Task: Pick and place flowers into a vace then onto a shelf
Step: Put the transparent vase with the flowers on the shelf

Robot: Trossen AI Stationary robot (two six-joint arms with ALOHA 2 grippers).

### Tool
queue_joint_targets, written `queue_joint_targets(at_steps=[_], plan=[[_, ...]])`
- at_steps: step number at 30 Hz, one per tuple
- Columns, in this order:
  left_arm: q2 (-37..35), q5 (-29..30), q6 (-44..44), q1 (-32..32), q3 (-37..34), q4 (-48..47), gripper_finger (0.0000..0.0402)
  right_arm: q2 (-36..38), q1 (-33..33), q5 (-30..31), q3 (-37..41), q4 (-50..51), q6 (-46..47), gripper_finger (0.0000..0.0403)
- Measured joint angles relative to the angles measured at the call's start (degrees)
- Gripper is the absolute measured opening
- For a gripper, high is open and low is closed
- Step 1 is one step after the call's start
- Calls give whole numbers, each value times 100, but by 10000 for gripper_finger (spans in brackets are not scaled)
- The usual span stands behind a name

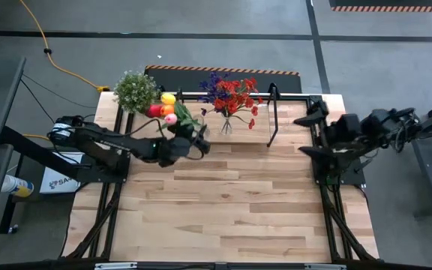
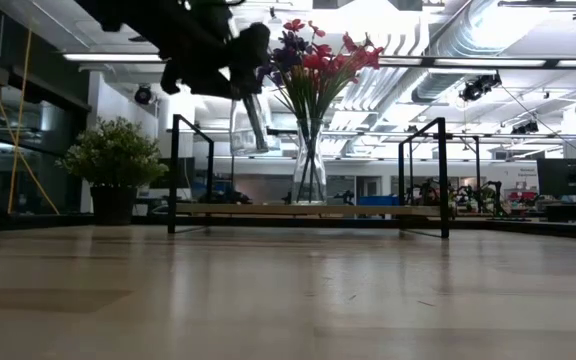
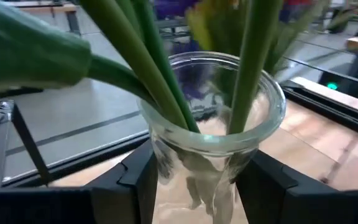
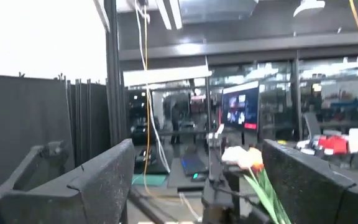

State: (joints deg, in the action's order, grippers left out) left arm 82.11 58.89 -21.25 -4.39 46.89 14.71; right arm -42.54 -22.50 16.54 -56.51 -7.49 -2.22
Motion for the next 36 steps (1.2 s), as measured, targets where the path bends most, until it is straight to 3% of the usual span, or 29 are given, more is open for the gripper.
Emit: queue_joint_targets(at_steps=[12, 36], plan=[[50, -699, -307, 1152, 0, -155, 207, 329, 2, 262, 0, 253, -450, 339], [549, -751, -90, 1306, 16, 75, 207, 323, 2, 284, 0, 379, -693, 339]])
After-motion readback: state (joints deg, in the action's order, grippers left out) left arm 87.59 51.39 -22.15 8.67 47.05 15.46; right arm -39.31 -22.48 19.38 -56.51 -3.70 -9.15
